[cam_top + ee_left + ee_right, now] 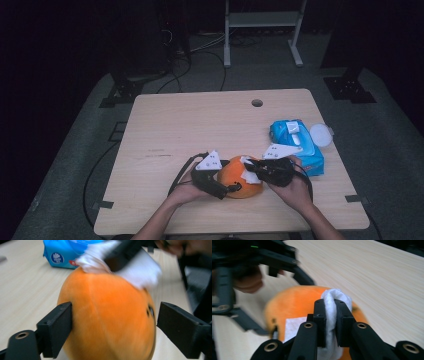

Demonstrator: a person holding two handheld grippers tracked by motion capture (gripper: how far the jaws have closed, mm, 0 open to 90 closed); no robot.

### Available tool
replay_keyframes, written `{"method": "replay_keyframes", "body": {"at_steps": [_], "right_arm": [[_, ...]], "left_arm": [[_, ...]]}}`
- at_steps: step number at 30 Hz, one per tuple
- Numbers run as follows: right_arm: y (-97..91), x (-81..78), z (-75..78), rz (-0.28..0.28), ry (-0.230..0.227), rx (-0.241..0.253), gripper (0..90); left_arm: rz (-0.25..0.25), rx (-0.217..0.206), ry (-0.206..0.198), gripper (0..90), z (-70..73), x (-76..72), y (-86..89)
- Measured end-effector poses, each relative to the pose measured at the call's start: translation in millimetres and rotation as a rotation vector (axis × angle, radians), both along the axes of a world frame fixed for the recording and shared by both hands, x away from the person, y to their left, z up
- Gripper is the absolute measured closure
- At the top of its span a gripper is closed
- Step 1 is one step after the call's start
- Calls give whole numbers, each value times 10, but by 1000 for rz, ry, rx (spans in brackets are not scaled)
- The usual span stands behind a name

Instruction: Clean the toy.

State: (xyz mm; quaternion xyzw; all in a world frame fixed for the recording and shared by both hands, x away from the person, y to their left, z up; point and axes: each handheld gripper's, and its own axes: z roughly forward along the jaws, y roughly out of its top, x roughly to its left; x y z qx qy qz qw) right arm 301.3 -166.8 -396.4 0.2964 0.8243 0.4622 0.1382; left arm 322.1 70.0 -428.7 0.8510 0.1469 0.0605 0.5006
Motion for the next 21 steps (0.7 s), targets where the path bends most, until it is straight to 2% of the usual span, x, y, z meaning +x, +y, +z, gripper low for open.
{"method": "replay_keyframes", "body": {"at_steps": [4,6,12,14,16,18,19,21], "right_arm": [[169,-100,12,59,-4,7,800],[197,-105,22,58,-30,-13,801],[9,3,0,-12,-29,-12,801],[-103,53,-31,-36,-2,4,801],[-117,61,-37,-37,6,10,801],[-102,42,-44,-36,3,8,802],[-73,19,-41,-29,0,6,802],[5,-38,-38,9,5,16,802]], "left_arm": [[-1,40,-86,234,-3,-65,-32],[-2,48,-98,258,-2,-67,-18],[-5,30,-71,270,-52,-19,68],[-2,18,-50,268,-71,4,109],[-7,10,-36,264,-70,14,118],[-15,8,-10,201,-36,36,104],[-14,-3,0,158,-17,57,103],[5,-53,43,117,12,111,119]]}}
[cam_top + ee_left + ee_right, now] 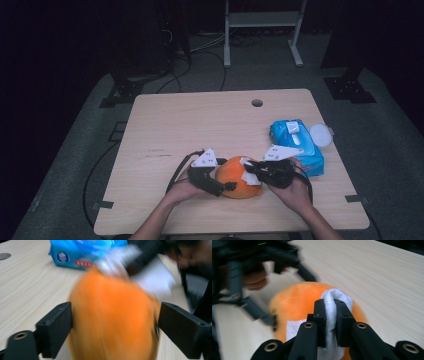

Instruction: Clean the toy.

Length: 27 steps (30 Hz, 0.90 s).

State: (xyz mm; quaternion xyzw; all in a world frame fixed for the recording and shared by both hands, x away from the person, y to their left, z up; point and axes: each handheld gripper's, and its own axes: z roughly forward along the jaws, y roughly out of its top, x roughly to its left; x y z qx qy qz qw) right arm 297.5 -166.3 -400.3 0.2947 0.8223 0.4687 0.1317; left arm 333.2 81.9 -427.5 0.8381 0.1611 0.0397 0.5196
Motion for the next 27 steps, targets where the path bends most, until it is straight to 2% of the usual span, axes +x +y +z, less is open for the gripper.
{"method": "replay_keyframes", "body": {"at_steps": [1,2,3,4,5,8,15,19,20,23,25,27], "right_arm": [[45,-27,2,24,-4,2,802],[92,-50,8,46,-10,3,801],[136,-73,17,51,-21,-11,801],[165,-84,19,50,-46,-38,801],[175,-86,14,45,-57,-50,802],[103,-51,11,20,-51,-43,803],[-117,-6,-17,-36,-39,-40,802],[-193,14,-25,-63,-35,-51,802],[-211,29,-27,-67,-18,-38,802],[-176,39,-1,-72,15,0,802],[-106,19,25,-51,10,14,802],[-7,-13,39,-25,-13,-5,802]], "left_arm": [[8,-14,14,125,1,14,0],[8,2,4,159,-7,13,-3],[11,20,-24,200,-21,-2,-8],[15,29,-41,232,-31,-14,-2],[15,34,-43,257,-34,-16,6],[26,39,-51,303,-54,-16,28],[51,32,-31,308,-89,6,87],[54,29,-36,308,-98,0,85],[54,34,-43,308,-98,-8,74],[43,51,-65,299,-86,-33,18],[28,55,-77,300,-83,-53,-3],[30,63,-81,300,-79,-60,3]]}}
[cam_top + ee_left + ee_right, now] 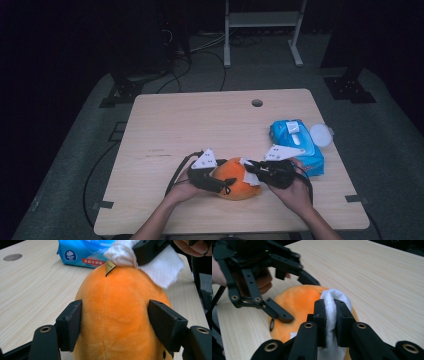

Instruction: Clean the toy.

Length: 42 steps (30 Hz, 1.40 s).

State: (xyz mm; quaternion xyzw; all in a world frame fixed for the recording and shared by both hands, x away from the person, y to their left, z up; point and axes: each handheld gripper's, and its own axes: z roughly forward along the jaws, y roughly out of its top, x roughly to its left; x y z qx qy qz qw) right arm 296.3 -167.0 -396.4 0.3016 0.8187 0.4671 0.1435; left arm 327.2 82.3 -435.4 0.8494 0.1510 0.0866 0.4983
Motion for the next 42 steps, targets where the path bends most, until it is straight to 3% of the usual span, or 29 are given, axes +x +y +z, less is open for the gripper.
{"method": "replay_keyframes", "body": {"at_steps": [5,8,11,13,18,21,25,29,31,34,37,39,42], "right_arm": [[-42,18,-25,-13,6,-2,802],[-168,74,-83,-55,4,-25,802],[-273,115,-140,-91,41,-30,802],[-262,99,-138,-78,46,-12,802],[-76,-30,-4,-6,3,51,802],[31,-52,-52,8,-17,-16,802],[-36,18,-96,-4,2,-18,801],[-114,39,-113,-33,11,-31,801],[-127,15,-79,-35,8,-13,801],[-44,-59,-5,-4,-19,9,802],[83,-104,14,7,-51,-37,802],[67,-65,-10,-5,-59,-62,802],[-65,9,-19,-61,-46,-49,802]], "left_arm": [[10,-17,26,307,-24,63,96],[33,-25,51,307,-45,118,153],[51,-36,74,306,-67,153,225],[55,-41,80,306,-73,154,233],[55,-43,76,305,-80,149,197],[53,-35,76,305,-71,151,207],[63,-44,81,306,-70,155,219],[61,-32,64,308,-57,140,183],[58,-23,47,309,-42,107,148],[28,4,-8,316,-23,20,46],[6,38,-56,320,15,-53,-29],[11,33,-51,325,14,-57,-21],[15,20,-34,325,2,-33,2]]}}
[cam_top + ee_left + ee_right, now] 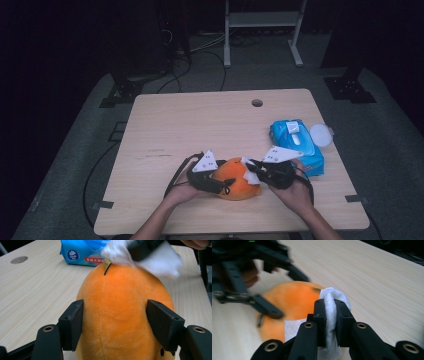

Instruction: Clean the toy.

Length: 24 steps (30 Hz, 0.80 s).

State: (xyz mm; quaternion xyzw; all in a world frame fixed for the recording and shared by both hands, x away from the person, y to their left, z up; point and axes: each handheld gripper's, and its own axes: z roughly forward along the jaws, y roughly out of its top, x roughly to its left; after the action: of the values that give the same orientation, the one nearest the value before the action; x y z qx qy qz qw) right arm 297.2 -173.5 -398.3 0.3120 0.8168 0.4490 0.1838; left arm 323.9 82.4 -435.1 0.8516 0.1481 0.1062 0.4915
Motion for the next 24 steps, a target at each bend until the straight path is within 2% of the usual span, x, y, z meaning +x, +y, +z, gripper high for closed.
{"method": "replay_keyframes", "body": {"at_steps": [3,6,8,10,13,15,17,18,20,24], "right_arm": [[-130,44,15,-39,18,27,802],[-91,15,48,-10,23,62,802],[9,-12,55,17,23,49,802],[80,-17,40,17,19,18,802],[19,35,21,6,44,37,802],[-42,70,-1,3,81,51,802],[-74,74,-21,10,103,56,802],[-81,64,-31,16,107,52,802],[-81,51,-40,28,111,48,802],[-57,22,-42,50,120,47,803]], "left_arm": [[-2,13,-11,322,16,-10,-30],[-11,15,-26,317,29,-41,-75],[-14,26,-43,312,39,-68,-102],[-12,36,-50,310,44,-82,-109],[-19,25,-46,309,42,-80,-100],[-31,13,-36,299,50,-74,-99],[-41,4,-22,250,75,-47,-76],[-26,14,-16,195,83,-33,-68],[0,24,17,108,94,10,-46],[-12,32,169,82,27,86,-70]]}}
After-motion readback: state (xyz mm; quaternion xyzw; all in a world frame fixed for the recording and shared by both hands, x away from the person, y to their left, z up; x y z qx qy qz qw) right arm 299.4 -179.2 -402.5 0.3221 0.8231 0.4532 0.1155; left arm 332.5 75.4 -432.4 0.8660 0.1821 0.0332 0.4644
